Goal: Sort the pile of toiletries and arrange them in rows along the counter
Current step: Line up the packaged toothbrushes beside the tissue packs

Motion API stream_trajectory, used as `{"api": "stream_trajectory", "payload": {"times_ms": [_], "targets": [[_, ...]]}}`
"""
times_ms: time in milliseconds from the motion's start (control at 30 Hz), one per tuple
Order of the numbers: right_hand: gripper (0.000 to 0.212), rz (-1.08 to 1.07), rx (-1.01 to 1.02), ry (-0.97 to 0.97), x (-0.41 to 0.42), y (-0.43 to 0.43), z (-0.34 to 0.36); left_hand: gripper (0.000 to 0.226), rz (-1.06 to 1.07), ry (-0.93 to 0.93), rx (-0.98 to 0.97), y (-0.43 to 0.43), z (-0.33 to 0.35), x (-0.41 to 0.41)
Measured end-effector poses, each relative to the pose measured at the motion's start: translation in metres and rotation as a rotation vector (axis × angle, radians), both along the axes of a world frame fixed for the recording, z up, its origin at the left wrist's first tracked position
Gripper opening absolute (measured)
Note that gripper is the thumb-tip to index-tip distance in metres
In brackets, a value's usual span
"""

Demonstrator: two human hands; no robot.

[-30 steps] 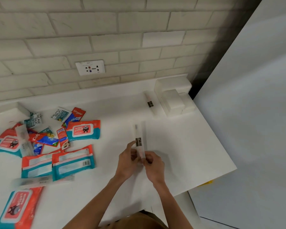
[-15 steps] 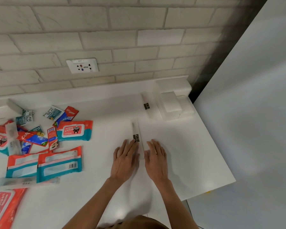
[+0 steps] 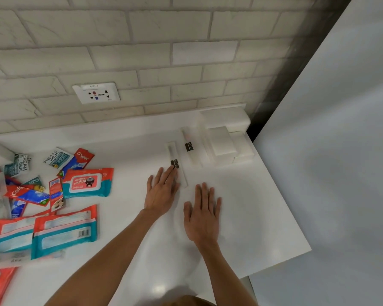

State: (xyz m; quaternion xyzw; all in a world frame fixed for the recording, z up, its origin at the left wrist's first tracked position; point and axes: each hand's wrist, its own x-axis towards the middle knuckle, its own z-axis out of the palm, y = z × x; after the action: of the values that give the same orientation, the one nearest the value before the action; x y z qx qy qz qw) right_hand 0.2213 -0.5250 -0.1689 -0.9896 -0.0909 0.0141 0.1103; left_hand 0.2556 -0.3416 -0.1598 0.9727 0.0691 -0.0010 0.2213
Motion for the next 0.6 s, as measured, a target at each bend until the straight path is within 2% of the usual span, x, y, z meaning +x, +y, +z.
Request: {"api": "stream_trajectory", "payload": {"times_ms": [200,600], "targets": [[0.07,-0.007,0.017,-0.016,0.001,0.0,0.003,0.056,0.001,0.02,0.0,0.007,0.001,0.041],[0.07,-0.013,0.037,-0.003,0.001,0.001,0.003,0.055,-0.014,0.046,0.002,0.011,0.003,0.073]]}}
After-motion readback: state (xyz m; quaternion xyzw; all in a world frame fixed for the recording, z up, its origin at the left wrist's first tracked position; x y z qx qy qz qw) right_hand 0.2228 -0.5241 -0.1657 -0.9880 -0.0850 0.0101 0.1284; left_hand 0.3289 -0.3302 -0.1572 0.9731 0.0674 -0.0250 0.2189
